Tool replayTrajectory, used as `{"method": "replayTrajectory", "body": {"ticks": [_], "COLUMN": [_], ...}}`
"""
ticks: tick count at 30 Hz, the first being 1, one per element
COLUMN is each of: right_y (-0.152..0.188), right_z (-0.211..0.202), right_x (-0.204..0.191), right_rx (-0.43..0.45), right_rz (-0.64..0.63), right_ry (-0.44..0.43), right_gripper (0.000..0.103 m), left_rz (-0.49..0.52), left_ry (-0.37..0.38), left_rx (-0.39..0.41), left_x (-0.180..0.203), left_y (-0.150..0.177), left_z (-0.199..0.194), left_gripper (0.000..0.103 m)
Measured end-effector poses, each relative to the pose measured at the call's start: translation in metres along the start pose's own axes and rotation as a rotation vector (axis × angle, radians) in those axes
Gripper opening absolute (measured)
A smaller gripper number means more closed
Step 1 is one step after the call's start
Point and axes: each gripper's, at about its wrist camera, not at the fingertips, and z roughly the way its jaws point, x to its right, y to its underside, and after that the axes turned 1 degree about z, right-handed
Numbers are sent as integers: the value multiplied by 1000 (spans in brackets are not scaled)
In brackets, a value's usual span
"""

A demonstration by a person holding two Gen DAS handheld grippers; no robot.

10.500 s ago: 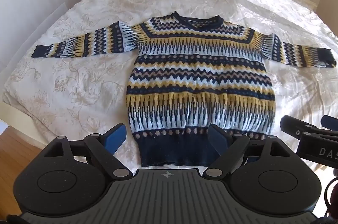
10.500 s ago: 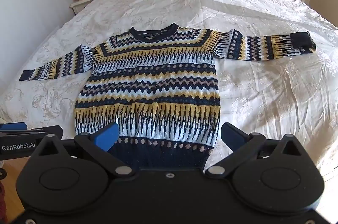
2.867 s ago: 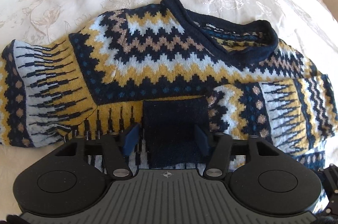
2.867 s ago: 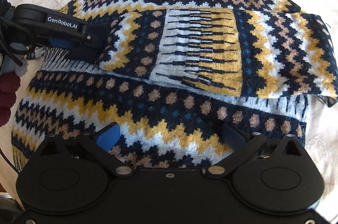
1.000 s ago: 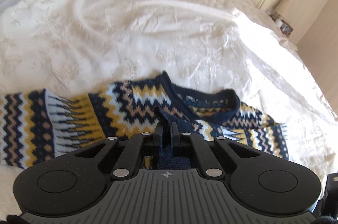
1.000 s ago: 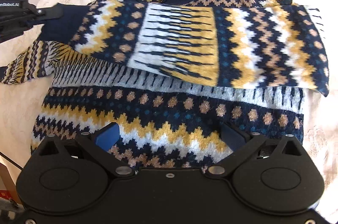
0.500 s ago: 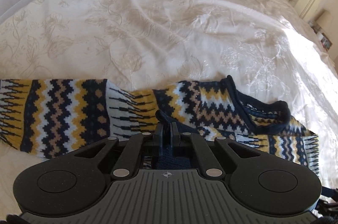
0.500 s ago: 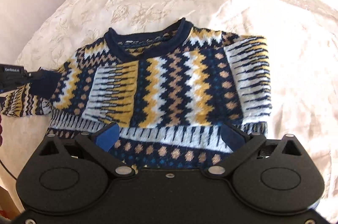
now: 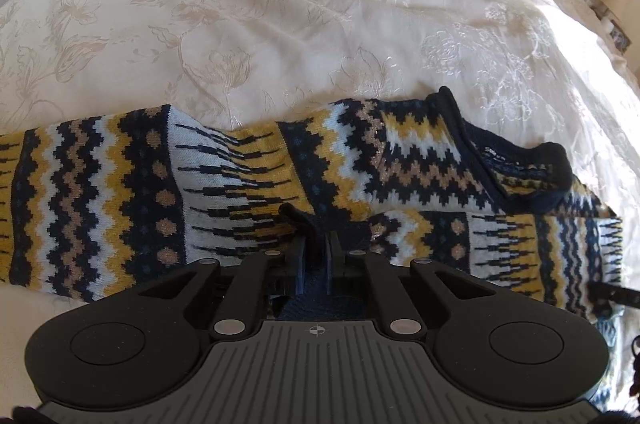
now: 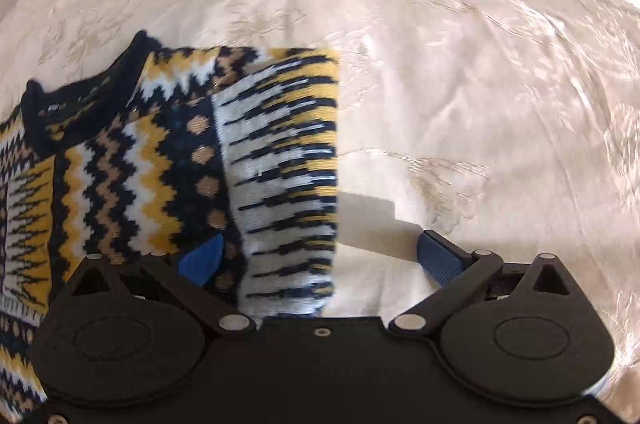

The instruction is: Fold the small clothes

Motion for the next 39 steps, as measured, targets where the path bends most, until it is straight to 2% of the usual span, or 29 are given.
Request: {"method": "replayTrajectory", "body": {"ticks": [2,4,8,12,15,20,27,29,31,39], "right_y": [2,6,11,8,8,15,39,47,57,90], "right_z": [-4,-3,-2,0,-5,-32,-75,-80,-86,-103], "right_x": [2,1,0,-3,-5,-4,-26,-40,-53,-103], "right_rx": [4,-6,-4,-8,-11,13,54,51,45,7], "right_rz": [-17,-39,-45,-54,-54,-29,-28,-37,-39,-71], "right_ry": [18,40,63,79,87,77,-20,-65,-113,-229], "right_gripper": [102,102,102,102,102,102,102,102,102,102], "left_rz": [14,20,30,40,14,-30,-136,-169,-204,-353], "left_ry": [-20,-33,-41,-74,-98,-121,-70,-56,-42,-70], "left_rx": [-17,-33,-50,-46,-49,-46,-36,-34,-23,87], "left_x": [-2,-5,-9,-13,-20,-35,-68,-79,-92,-156], "left_y": [3,8,18,24,27,38,60,67,72,78], "left_z": [3,7,8,3,-2,-16,-39,-46,-53,-82], "left_gripper": [12,27,31,42,46,46,46,54,74,77]}}
